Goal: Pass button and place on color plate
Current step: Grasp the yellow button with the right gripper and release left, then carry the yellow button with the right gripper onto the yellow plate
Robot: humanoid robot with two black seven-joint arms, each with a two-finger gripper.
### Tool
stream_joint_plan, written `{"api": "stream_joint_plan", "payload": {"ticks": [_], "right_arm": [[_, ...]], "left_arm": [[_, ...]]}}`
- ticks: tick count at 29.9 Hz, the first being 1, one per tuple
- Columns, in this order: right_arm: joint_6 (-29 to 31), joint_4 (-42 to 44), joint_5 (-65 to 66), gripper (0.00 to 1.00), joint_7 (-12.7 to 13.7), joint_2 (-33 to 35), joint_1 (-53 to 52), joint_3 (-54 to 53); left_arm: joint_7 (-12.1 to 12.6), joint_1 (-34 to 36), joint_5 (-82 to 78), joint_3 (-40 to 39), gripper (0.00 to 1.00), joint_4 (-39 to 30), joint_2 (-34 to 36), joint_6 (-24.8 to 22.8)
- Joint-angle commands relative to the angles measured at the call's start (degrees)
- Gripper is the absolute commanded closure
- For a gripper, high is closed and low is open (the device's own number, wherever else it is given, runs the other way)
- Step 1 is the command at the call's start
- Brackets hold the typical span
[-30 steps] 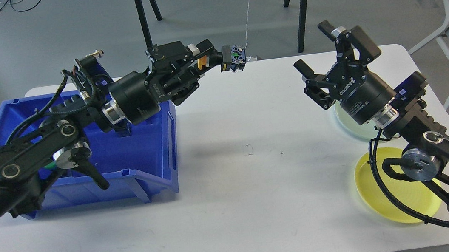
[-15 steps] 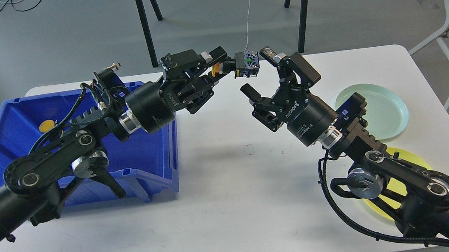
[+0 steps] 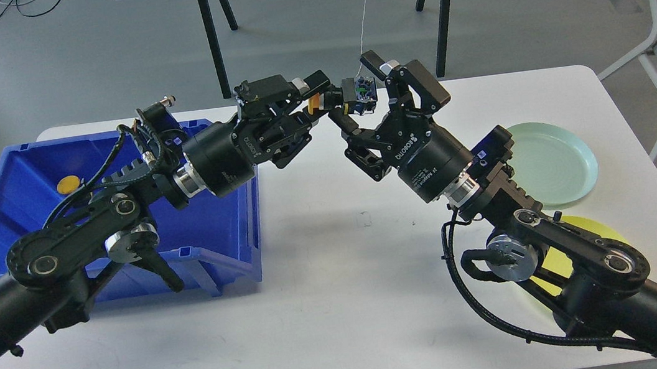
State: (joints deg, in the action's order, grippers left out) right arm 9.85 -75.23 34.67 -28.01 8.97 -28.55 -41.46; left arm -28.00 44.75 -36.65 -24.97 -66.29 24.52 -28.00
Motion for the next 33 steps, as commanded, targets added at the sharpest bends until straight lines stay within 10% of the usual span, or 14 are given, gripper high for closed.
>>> {"api": "stream_joint_plan", "payload": {"ticks": [1,13,15,17,20,33], "right_arm": [[-0.53,-0.18,-0.04,1.00,0.01,0.35,-0.98,2.78],[-5.28,-0.89,-0.74,1.00,0.01,0.00,-0.19,2.70],[-5.45,-0.89,-0.65,1.00,0.01,0.09,0.16,2.52],[-5.89,-1.23,-0.65,1.00,0.01,0.17,0.43,2.52],[-6.07,-1.59,-0.74,1.00,0.01,0.35,0.51,2.52],[-7.39,-14.13,-0.74,1.00,0.01,12.45,15.33,-7.82]], "left_arm": [[0.00,-0.10,0.00,0.01,0.93,0.10,-0.09,0.00],[0.00,-0.10,0.00,0.01,0.90,0.19,-0.09,0.00],[0.00,-0.10,0.17,-0.08,0.70,0.19,-0.09,0.00],[0.00,-0.10,0.78,-0.17,0.27,0.19,-0.18,0.00],[0.00,-0.10,3.41,-0.70,0.03,0.45,-0.27,0.00],[0.00,-0.45,3.95,-0.70,0.01,0.63,-0.35,0.00]]}}
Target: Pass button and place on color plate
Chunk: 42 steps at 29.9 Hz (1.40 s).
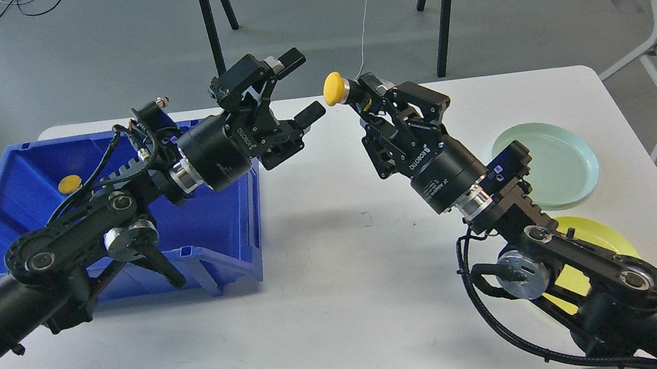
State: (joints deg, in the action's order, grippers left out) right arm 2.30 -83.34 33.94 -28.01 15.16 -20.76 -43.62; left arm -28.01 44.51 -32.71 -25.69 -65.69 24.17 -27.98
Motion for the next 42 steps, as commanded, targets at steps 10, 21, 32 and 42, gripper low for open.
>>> {"api": "stream_joint_plan", "payload": {"ticks": [10,21,32,42], "right_arm": [[1.12,-12.12,0.60,1.00,0.01,24.73,50.10,-27.22],[0.77,-4.39,0.25,0.75,0.01,25.18,48.45,-22.30],[0.86,-2.71,0.07,0.30,0.01,20.35,46.87,-20.36],[1.04,-3.15,-0.10,0.25,0.01,19.82,46.87,-20.80]], "left_arm": [[0.01,-0.30,0.10,-0.06,0.01,0.73,-0.09,-0.02],[0.01,-0.30,0.10,0.03,0.01,0.65,-0.17,-0.02],[0.01,-1.09,0.10,-0.15,0.01,0.56,-0.17,-0.02],[0.01,-1.18,0.19,-0.32,0.01,0.65,-0.17,-0.02]]}}
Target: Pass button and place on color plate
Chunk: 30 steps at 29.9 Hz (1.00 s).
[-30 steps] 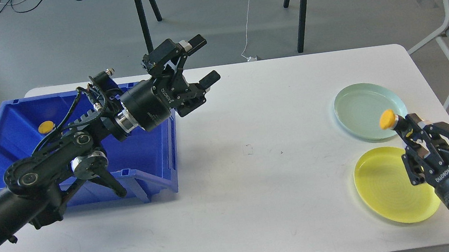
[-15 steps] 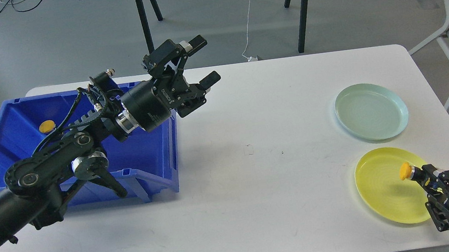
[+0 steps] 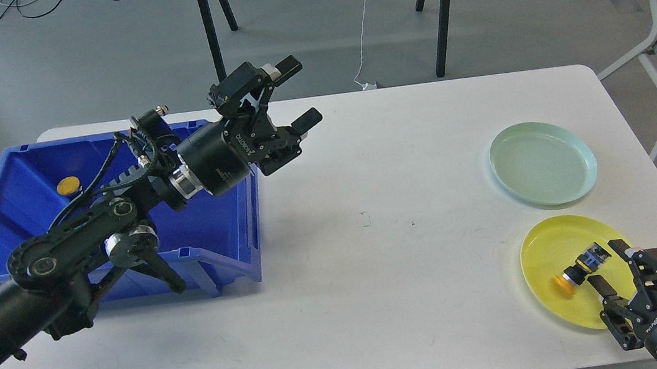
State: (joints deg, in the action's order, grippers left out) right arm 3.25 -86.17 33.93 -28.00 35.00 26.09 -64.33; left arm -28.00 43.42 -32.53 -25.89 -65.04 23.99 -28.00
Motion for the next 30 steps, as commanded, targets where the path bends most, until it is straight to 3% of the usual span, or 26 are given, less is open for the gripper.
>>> {"api": "stream_joint_plan", "payload": {"ticks": [1,5,7,9,11,13,16,19,23,26,30], "right_arm": [[0.09,-0.40,-0.09,0.25,0.00,-0.10,0.01,-0.10],[2.19,-1.19,-3.50,0.22,0.00,-0.89,0.01,-1.24],[5.87,-2.50,-8.41,0.21,0.00,-0.81,-0.07,-3.69],[11.40,-3.30,-14.74,0.13,0.00,-0.89,-0.07,-8.77],[18.08,-3.21,-22.03,0.02,0.00,-1.16,-0.34,-13.09],[23.97,-2.77,-27.49,0.02,0.00,-1.16,-1.65,-15.29],[24.75,-2.42,-29.01,0.02,0.00,-1.16,-3.15,-15.92],[24.75,-2.07,-29.01,0.02,0.00,-1.25,-4.03,-15.31],[24.75,-1.63,-29.01,0.02,0.00,-1.42,-4.91,-14.60],[24.75,-0.67,-29.01,0.02,0.00,-2.56,-5.08,-14.16],[24.75,0.83,-29.01,0.02,0.00,-3.00,-5.08,-14.16]], "left_arm": [[0.00,0.00,0.01,-0.13,0.01,0.00,0.00,0.00],[0.00,0.00,0.01,-0.22,0.01,-0.53,0.09,0.00],[0.00,0.00,0.01,-2.05,0.01,-1.84,1.32,0.00],[0.00,0.09,-0.60,-4.25,0.01,-5.60,3.68,0.00],[0.00,0.79,-2.79,-4.26,0.01,-13.50,11.74,0.00],[0.00,2.97,-8.58,-4.35,0.01,-19.75,21.23,0.00],[0.00,8.86,-13.17,-0.15,0.01,-21.45,30.56,0.00],[0.00,16.76,-20.26,11.26,0.01,-19.35,39.10,0.00],[0.00,25.30,-41.51,26.20,0.01,-13.30,40.61,0.00],[0.00,25.93,-51.38,32.11,0.02,-7.23,39.82,0.00],[0.00,24.70,-59.74,33.88,0.03,4.09,35.61,0.00]]}}
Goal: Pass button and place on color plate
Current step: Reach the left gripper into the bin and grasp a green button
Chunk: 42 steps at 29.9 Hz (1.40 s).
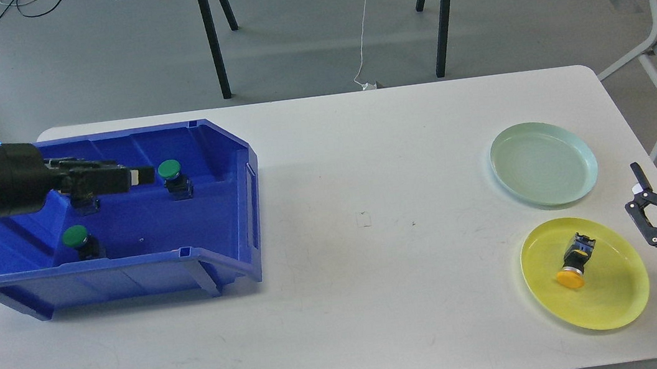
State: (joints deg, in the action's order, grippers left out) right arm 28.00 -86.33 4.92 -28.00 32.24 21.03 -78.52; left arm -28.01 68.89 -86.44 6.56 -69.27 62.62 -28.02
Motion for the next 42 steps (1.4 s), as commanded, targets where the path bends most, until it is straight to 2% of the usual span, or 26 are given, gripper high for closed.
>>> {"api": "stream_joint_plan", "payload": {"ticks": [1,4,10,29,37,42], "right_arm": [[0.00,1.08,0.00,0.02,0.00,-0.25,0.15,0.04],[0.00,1.87,0.00,0.02,0.00,-0.25,0.51,0.12],[0.00,2.31,0.00,0.02,0.00,-0.25,1.12,0.04],[0.00,2.57,0.00,0.02,0.00,-0.25,1.56,0.12],[0.00,2.75,0.00,0.02,0.00,-0.25,2.00,0.04],[0.00,3.10,-0.08,0.02,0.00,-0.25,2.00,0.04]], "left_arm": [[0.01,-1.47,-6.80,1.61,0.03,10.97,-4.42,0.02],[0.01,-3.06,-7.34,1.61,0.03,15.91,-7.76,0.02],[0.01,-4.99,-7.43,1.61,0.03,18.73,-9.52,0.02],[0.01,-8.16,-7.16,1.53,0.04,23.21,-13.04,0.02],[0.01,-8.42,-6.81,1.44,0.12,23.30,-13.75,0.02],[0.01,-8.51,-7.34,1.53,0.29,23.30,-13.84,0.02]]}}
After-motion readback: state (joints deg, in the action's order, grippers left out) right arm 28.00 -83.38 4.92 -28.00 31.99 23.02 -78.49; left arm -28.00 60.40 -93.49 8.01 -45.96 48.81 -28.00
